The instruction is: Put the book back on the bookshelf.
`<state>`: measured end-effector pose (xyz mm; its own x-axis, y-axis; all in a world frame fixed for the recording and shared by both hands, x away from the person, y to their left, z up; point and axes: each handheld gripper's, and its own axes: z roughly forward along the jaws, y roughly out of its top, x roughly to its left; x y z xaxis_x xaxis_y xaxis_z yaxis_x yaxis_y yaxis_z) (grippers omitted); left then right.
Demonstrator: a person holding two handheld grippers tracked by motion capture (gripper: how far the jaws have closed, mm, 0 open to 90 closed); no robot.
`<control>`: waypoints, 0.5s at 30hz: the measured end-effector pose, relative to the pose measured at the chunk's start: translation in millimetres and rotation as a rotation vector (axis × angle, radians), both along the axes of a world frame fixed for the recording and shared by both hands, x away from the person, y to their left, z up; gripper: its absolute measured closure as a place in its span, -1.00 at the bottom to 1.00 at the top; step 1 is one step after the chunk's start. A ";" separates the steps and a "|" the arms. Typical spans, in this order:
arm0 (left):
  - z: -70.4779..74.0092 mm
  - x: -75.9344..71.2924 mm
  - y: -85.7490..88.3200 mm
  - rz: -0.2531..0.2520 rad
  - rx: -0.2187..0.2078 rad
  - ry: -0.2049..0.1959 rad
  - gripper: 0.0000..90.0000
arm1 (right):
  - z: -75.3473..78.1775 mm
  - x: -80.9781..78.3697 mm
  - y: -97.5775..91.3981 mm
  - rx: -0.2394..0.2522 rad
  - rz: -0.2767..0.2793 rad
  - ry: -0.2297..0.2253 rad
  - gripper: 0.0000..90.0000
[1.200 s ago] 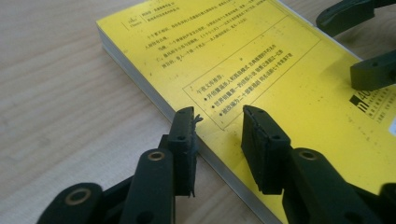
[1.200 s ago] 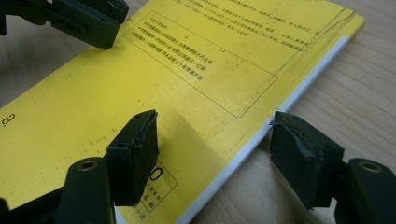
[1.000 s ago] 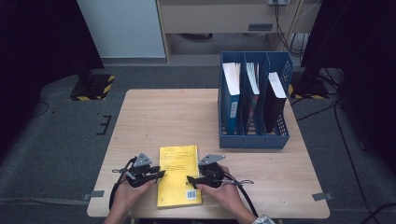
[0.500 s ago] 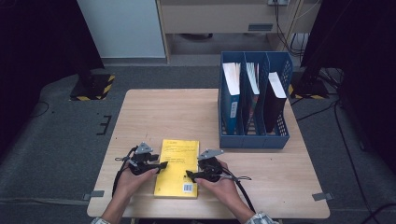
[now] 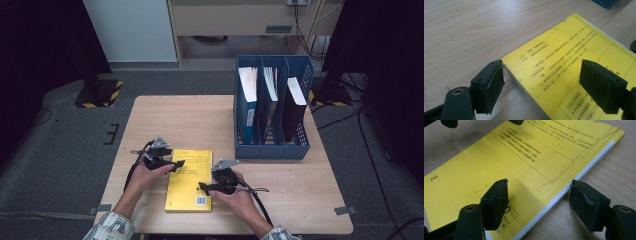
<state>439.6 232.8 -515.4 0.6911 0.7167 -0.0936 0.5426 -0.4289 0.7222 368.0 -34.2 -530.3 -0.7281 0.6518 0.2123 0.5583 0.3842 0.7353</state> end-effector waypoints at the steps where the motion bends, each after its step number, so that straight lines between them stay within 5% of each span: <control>1: -1.5 2.0 -0.6 0.000 -0.005 0.007 -0.57 | -0.1 0.0 0.0 0.000 0.000 -0.001 -0.30; 5: -7.1 8.9 -2.9 -0.011 0.002 0.027 -0.61 | -0.4 -0.1 -0.1 0.002 0.000 -0.001 -0.30; 15: -13.7 14.6 1.1 -0.004 -0.063 0.078 -0.66 | -1.1 -0.7 -0.6 0.007 0.001 -0.004 -0.30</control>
